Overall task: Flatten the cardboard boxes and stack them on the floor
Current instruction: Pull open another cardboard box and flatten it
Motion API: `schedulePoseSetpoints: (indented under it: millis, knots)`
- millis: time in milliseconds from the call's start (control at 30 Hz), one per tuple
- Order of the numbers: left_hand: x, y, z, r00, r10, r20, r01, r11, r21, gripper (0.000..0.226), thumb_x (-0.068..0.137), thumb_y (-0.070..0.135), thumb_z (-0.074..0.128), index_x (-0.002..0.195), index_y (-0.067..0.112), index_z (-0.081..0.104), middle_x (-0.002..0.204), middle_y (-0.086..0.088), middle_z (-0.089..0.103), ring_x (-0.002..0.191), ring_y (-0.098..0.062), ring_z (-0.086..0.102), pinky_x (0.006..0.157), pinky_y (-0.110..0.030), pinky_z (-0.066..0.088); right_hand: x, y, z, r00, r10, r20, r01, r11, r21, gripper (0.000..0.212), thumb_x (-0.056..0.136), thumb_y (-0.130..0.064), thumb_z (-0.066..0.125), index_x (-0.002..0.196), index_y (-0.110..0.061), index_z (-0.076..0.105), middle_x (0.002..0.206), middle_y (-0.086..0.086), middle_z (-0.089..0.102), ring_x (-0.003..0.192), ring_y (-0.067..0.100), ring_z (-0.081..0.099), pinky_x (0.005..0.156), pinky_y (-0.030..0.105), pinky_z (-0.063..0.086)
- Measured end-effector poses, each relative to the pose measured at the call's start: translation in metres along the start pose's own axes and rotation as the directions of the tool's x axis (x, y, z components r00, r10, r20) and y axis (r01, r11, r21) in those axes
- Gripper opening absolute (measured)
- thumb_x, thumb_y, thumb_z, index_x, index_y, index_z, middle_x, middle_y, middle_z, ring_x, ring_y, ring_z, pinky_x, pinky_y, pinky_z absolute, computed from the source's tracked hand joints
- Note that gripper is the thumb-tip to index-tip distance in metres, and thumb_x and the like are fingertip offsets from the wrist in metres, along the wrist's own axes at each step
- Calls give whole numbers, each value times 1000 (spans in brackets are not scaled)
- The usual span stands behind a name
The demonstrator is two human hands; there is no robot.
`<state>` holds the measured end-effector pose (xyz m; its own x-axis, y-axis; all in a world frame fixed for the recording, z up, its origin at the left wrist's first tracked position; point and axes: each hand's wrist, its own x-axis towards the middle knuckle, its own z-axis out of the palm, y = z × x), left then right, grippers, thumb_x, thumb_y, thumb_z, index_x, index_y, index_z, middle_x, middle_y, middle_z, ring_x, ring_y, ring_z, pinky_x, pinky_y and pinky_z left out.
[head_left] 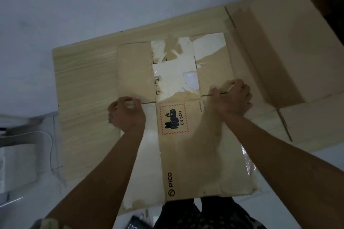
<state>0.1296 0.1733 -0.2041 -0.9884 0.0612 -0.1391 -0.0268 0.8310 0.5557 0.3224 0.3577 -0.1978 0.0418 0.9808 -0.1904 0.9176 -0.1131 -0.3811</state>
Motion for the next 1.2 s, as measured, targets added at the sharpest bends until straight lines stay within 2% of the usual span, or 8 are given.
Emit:
schedulePoseSetpoints:
  millis: [133, 267, 400, 533, 667, 833, 933, 1200]
  knots:
    - [24, 10, -18, 966, -193, 170, 215, 969, -121, 80, 65, 50, 85, 130, 17, 50, 128, -10, 59, 119, -30, 56, 98, -36, 43, 35, 3, -30, 942, 97, 320, -182, 952, 247, 91, 62, -55, 86, 133, -17, 44, 132, 6, 54, 118, 29, 56, 98, 42, 49]
    - [29, 22, -32, 951, -80, 299, 129, 981, -147, 70, 72, 51, 80, 124, 8, 63, 125, -10, 65, 115, -28, 60, 87, -25, 42, 36, 6, -42, 903, -22, 429, -106, 956, 272, 75, 66, -55, 84, 126, -16, 61, 120, -2, 65, 110, 21, 61, 91, 33, 52]
    - [21, 34, -42, 952, 74, 298, -35, 990, -134, 55, 87, 44, 68, 129, 10, 61, 125, -12, 66, 115, -32, 60, 85, -27, 41, 20, -2, -57, 896, -236, 377, 154, 960, 235, 45, 92, -40, 65, 128, -14, 55, 123, 8, 63, 112, 27, 59, 85, 29, 43]
    - [6, 52, -55, 924, 230, 304, -229, 973, -39, 48, 95, 38, 57, 129, 3, 58, 128, -18, 63, 116, -38, 58, 96, -40, 47, -6, -17, -74, 867, -336, 367, 333, 940, 74, 43, 103, -33, 47, 137, -8, 41, 124, 21, 58, 109, 37, 58, 81, 33, 43]
    - [-12, 67, -78, 910, 316, 267, -323, 946, -19, 43, 98, 33, 52, 125, 0, 57, 125, -23, 61, 114, -41, 57, 95, -42, 46, -26, -16, -103, 875, -388, 288, 373, 921, 108, 26, 104, -29, 44, 121, -8, 42, 108, 17, 59, 84, 26, 53, 70, 30, 38]
    - [-43, 107, -113, 865, 461, 198, -464, 885, -34, 39, 98, 31, 51, 119, 0, 59, 118, -25, 63, 107, -42, 59, 87, -40, 47, -30, -12, -166, 892, -421, 168, 395, 903, 168, 21, 103, -28, 45, 116, -11, 45, 98, 7, 51, 85, 22, 49, 73, 31, 38]
    - [-71, 142, -136, 843, 518, 145, -514, 855, -63, 38, 98, 31, 50, 117, 0, 60, 116, -23, 64, 104, -40, 61, 80, -36, 45, -25, 1, -208, 885, -457, 87, 417, 863, 285, 21, 102, -25, 46, 119, -12, 47, 102, 6, 58, 82, 19, 54, 72, 29, 40]
    - [-188, 221, -201, 793, 606, -54, -608, 785, -122, 38, 97, 34, 49, 119, 5, 60, 114, -18, 65, 99, -36, 61, 74, -31, 41, -19, 65, -345, 831, -534, -157, 552, 753, 358, 20, 102, -28, 46, 114, -11, 46, 95, 5, 52, 71, 10, 46, 56, 28, 35]
